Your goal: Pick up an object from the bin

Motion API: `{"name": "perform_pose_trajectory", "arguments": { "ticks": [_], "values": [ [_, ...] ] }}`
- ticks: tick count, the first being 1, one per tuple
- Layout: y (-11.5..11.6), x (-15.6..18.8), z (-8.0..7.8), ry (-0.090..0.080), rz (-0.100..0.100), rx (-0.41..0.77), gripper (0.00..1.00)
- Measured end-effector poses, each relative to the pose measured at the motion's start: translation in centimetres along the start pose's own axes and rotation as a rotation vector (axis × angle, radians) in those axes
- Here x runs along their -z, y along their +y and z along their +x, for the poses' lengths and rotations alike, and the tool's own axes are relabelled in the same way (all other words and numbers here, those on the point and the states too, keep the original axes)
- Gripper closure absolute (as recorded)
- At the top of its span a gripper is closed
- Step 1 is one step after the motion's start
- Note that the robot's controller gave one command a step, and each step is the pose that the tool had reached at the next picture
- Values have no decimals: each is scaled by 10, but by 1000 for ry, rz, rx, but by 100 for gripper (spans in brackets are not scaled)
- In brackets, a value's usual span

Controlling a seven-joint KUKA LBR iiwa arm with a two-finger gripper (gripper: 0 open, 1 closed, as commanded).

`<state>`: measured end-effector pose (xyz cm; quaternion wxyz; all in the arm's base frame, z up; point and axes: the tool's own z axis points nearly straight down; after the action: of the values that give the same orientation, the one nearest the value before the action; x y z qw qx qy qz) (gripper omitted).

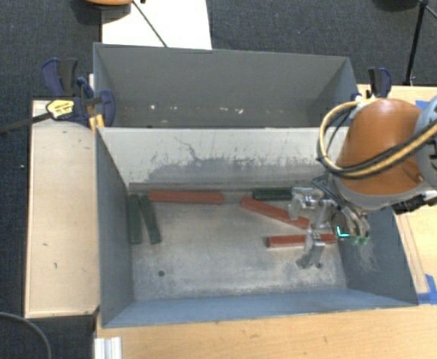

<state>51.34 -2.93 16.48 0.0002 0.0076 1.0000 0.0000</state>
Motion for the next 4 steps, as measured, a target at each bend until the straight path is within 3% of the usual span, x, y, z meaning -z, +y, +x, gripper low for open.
{"name": "perform_pose_trajectory", "arguments": {
  "ticks": [1,3,4],
  "values": [
    [0,1,-1,-2,0,1,0],
    [-18,-76,-16,-3,2,-201,0],
    [5,-94,-14,1,0,-259,100]
  ]
}}
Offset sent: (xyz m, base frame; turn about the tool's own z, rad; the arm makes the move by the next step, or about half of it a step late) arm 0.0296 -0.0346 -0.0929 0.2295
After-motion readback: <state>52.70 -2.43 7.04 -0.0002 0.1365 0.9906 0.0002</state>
